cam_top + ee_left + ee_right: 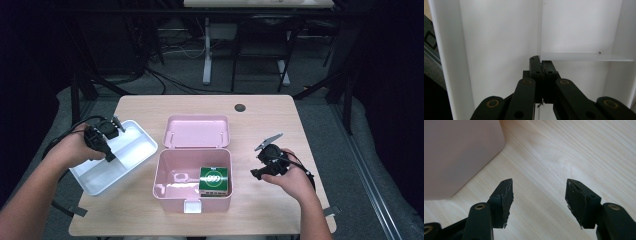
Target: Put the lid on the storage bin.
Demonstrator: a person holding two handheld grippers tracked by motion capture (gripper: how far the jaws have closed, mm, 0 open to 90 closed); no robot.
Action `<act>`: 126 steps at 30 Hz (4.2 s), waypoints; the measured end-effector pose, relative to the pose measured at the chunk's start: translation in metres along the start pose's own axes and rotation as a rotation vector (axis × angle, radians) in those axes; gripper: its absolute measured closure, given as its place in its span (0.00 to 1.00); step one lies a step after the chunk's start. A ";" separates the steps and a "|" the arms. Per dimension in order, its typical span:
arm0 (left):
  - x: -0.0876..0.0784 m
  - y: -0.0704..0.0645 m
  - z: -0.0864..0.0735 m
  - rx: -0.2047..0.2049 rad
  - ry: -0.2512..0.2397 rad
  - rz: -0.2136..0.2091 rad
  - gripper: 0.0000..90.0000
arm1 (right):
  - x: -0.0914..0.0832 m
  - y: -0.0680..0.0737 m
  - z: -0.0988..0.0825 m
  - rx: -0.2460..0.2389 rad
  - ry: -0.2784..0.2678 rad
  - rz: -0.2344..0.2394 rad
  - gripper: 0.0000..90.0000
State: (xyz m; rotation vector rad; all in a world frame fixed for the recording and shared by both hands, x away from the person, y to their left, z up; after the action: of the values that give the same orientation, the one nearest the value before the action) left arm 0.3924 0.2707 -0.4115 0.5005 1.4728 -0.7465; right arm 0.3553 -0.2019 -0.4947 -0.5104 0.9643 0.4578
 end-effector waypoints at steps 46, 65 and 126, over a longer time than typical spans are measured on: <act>-0.005 -0.086 0.080 0.364 0.041 -0.006 0.99 | 0.005 -0.002 -0.003 0.025 -0.016 0.008 0.44; 0.013 -0.120 0.107 0.546 0.075 -0.023 0.99 | 0.007 -0.004 -0.005 0.029 -0.007 0.012 0.43; 0.060 -0.167 0.130 0.767 0.093 -0.061 0.99 | 0.015 -0.006 -0.007 0.055 -0.007 0.014 0.43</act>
State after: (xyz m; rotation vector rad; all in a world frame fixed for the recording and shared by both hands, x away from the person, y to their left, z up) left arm 0.3610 0.0548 -0.4394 1.0798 1.2524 -1.3561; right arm 0.3621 -0.2088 -0.5092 -0.4520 0.9716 0.4444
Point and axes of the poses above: each handheld gripper's, and its own axes: x roughly forward along the jaws, z roughly out of its top, y roughly to its left, the point moved 1 cm from there along x, roughly forward along the jaws, and after that the axes turned 11 degrees about -z, right-handed, at the moved point
